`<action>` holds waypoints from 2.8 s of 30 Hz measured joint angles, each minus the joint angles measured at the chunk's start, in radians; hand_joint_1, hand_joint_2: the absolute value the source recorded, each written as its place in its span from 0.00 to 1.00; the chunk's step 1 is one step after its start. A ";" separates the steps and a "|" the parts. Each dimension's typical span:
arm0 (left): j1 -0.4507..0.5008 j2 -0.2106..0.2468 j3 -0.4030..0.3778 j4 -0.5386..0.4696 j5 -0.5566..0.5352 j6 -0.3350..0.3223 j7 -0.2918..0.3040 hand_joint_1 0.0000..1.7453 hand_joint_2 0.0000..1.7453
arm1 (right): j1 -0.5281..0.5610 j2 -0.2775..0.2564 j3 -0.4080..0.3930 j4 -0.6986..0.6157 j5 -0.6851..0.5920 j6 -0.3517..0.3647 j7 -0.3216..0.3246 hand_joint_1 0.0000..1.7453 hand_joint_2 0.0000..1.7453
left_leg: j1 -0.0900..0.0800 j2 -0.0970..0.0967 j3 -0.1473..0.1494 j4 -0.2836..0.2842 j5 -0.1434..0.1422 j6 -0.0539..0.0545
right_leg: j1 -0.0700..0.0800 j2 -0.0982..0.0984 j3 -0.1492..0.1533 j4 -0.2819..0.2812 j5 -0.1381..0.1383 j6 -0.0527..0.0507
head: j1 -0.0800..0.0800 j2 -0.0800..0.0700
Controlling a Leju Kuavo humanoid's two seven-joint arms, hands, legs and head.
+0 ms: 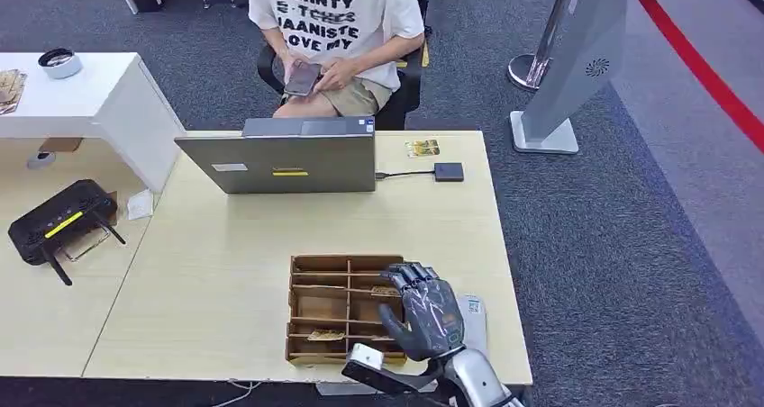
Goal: Pass the card to the sensor for recognition and then transmit it.
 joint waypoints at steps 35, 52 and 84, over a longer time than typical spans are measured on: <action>0.000 0.000 0.000 0.000 -0.005 -0.010 -0.004 0.00 0.00 | -0.022 0.018 -0.025 0.050 -0.006 -0.025 -0.003 1.00 1.00 | 0.000 0.000 0.000 0.000 0.000 0.000 | 0.000 0.000 0.000 0.000 0.000 0.000 | 0.000 0.000; 0.001 0.000 -0.002 0.000 -0.025 -0.020 -0.022 0.00 0.00 | 0.209 0.209 -0.260 -0.550 -0.253 -0.204 -0.542 1.00 1.00 | 0.000 0.000 -0.001 0.000 -0.001 -0.001 | 0.000 0.000 -0.001 0.000 -0.001 0.000 | 0.000 0.000; 0.000 0.001 -0.019 0.000 -0.057 -0.026 -0.025 0.00 0.00 | 0.180 0.257 -0.312 -0.535 -0.096 -0.203 -0.490 1.00 1.00 | 0.000 0.000 0.000 0.000 -0.001 -0.001 | 0.000 0.001 0.000 0.000 -0.001 0.000 | 0.000 0.000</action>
